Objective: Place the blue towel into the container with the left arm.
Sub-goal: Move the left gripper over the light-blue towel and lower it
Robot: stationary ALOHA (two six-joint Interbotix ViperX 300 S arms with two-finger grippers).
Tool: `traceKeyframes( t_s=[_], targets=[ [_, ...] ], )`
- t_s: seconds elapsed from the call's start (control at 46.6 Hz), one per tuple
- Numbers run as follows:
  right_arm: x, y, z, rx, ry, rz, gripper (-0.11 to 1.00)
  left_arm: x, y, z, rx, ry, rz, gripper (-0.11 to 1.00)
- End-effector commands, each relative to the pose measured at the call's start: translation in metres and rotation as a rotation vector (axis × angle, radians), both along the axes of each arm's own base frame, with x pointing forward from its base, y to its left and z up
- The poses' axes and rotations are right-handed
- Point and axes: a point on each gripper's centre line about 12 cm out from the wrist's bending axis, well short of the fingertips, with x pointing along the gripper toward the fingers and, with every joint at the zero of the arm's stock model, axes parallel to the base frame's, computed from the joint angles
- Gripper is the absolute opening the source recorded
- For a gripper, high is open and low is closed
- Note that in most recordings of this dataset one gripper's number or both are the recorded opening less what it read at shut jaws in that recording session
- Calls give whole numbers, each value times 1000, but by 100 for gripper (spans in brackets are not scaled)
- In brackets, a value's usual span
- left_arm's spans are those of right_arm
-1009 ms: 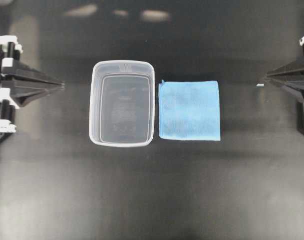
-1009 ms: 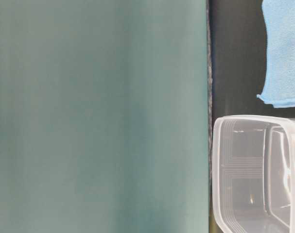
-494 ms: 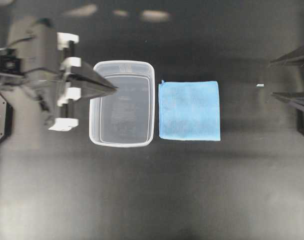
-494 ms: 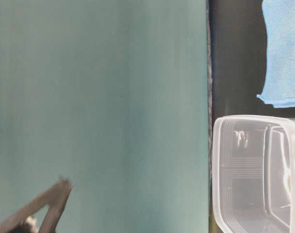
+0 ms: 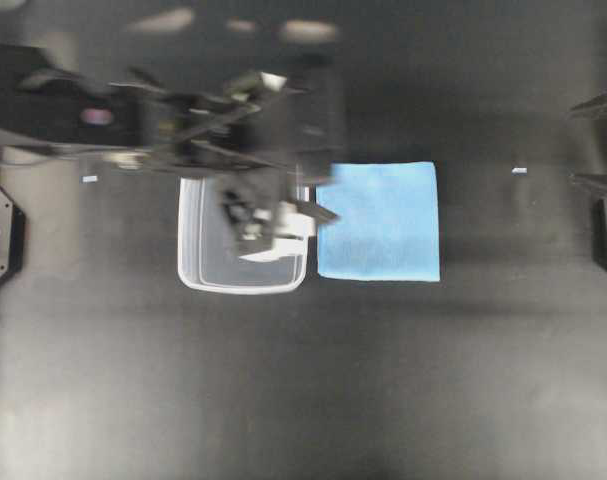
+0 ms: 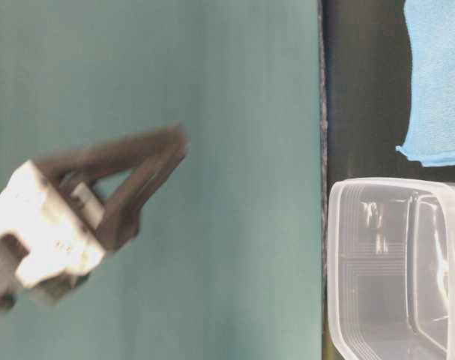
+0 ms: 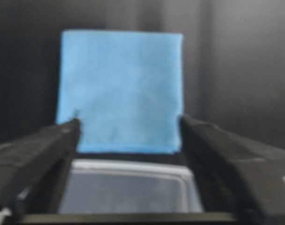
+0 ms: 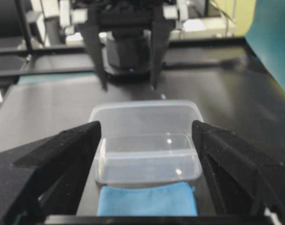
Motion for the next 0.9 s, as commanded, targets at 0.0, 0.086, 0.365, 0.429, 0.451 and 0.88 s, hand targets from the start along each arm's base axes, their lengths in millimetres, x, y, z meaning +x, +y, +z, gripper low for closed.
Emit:
traceKeyframes(
  t_s=[0.0, 0.086, 0.365, 0.429, 0.451, 0.88],
  targets=[
    [-2, -1, 4, 3, 0, -11, 76, 29, -2, -2, 5, -5, -7, 87],
    [-4, -1, 5, 3, -2, -12, 76, 48, 0, -21, 9, 37, -5, 88],
    [-8, -1, 7, 3, -17, -12, 76, 86, 7, -89, 53, 155, -44, 87],
    [-9, -1, 8, 3, -22, -12, 76, 89, 7, -105, 52, 182, -45, 87],
    [-9, -1, 8, 3, -22, -12, 76, 90, 7, -111, 51, 195, -46, 87],
    [-9, -1, 6, 49, -20, -17, 76, 93, 1, -176, 48, 322, -58, 86]
  ],
)
